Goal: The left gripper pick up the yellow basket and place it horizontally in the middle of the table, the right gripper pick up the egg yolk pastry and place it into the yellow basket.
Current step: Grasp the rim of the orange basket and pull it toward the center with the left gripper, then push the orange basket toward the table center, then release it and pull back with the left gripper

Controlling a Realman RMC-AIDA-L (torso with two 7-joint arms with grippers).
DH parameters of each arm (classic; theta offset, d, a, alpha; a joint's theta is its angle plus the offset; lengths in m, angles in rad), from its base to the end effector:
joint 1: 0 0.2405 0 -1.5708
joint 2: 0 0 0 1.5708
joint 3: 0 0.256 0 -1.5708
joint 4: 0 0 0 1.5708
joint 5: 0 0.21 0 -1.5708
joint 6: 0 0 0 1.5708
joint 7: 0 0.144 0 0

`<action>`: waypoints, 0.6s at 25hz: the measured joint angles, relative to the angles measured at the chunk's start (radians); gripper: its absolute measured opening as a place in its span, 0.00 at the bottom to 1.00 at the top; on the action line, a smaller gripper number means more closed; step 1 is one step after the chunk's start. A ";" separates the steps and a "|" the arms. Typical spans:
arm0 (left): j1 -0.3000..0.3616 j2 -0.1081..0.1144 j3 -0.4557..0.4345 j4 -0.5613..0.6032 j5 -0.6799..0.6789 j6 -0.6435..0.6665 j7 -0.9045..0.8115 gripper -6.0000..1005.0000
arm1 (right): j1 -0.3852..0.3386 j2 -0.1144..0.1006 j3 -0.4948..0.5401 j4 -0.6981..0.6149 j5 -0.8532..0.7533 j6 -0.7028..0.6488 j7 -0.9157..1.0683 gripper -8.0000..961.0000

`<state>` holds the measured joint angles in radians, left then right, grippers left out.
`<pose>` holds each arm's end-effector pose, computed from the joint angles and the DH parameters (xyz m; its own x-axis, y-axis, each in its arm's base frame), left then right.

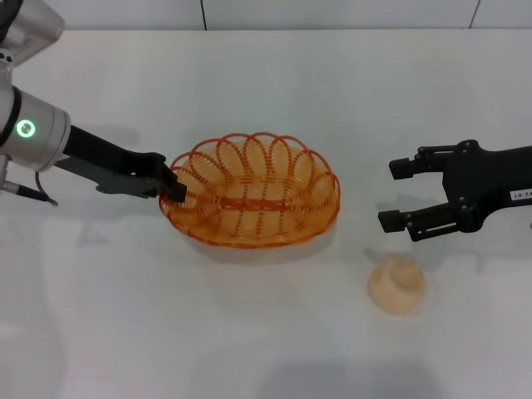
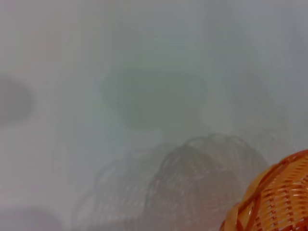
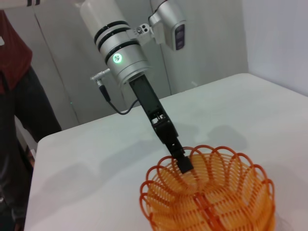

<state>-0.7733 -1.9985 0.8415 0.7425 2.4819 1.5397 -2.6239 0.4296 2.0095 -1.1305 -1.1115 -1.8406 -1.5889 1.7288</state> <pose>-0.2393 0.3795 0.0141 0.2504 0.9654 0.0726 0.9603 -0.2381 -0.1455 0.2057 0.3274 0.0296 0.9037 -0.2705 -0.3318 -0.3156 -0.9447 -0.0895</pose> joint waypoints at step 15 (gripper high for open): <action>-0.072 0.002 0.008 -0.076 0.059 -0.031 -0.038 0.13 | 0.009 0.002 0.000 -0.002 0.001 -0.027 0.000 0.89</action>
<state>-0.8448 -1.9963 0.8498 0.6668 2.5409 1.5090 -2.6619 0.4387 2.0111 -1.1305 -1.1138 -1.8397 -1.6159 1.7287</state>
